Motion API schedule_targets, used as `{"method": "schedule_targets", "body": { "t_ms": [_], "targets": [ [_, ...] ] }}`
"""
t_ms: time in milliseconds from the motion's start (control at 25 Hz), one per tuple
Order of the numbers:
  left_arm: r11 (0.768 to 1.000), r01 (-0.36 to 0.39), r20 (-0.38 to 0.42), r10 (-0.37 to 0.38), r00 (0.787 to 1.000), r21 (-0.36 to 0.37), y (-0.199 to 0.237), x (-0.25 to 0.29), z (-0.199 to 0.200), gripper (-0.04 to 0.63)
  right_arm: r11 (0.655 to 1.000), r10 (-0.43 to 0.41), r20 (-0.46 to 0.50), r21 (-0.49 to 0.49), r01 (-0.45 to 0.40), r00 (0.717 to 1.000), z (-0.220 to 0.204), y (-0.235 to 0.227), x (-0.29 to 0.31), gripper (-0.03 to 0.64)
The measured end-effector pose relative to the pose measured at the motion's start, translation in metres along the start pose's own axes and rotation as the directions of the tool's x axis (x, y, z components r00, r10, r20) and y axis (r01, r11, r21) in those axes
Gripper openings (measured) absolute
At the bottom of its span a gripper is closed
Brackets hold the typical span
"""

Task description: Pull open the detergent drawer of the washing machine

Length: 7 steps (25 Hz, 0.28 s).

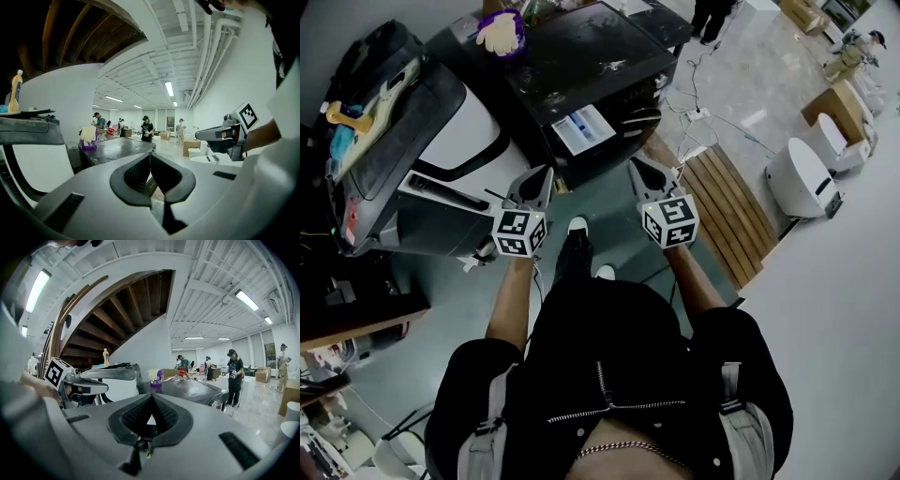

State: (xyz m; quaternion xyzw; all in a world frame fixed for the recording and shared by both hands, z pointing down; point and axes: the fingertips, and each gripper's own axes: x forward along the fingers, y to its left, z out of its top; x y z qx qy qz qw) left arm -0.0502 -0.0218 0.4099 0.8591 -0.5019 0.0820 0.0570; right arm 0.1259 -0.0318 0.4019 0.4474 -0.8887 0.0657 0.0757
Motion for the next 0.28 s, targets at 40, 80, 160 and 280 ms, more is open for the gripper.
{"method": "schedule_targets", "body": {
  "t_ms": [40,80,160,280],
  "targets": [
    [1.000,-0.001,-0.001,0.001,1.000,-0.001,0.0000,-0.0004,-0.0004,0.021,1.000,0.000,0.000,0.001,0.000,1.000,-0.0002,0.0000,0.0001,0.004],
    [1.000,-0.002,-0.001,0.002,1.000,-0.001,0.0000,-0.0007,-0.0008,0.021,1.000,0.000,0.000,0.003,0.000,1.000,-0.0005,-0.0002,0.0001,0.003],
    [1.000,-0.003,-0.003,0.003,1.000,-0.002,0.0002,-0.0013,-0.0017,0.021,1.000,0.000,0.001,0.007,0.000,1.000,-0.0009,-0.0002,0.0002,0.005],
    [1.000,-0.004,-0.004,0.004,1.000,-0.002,0.0006,-0.0021,-0.0033,0.021,1.000,0.000,-0.001,0.007,0.000,1.000,-0.0020,0.0002,0.0001,0.004]
  ]
}}
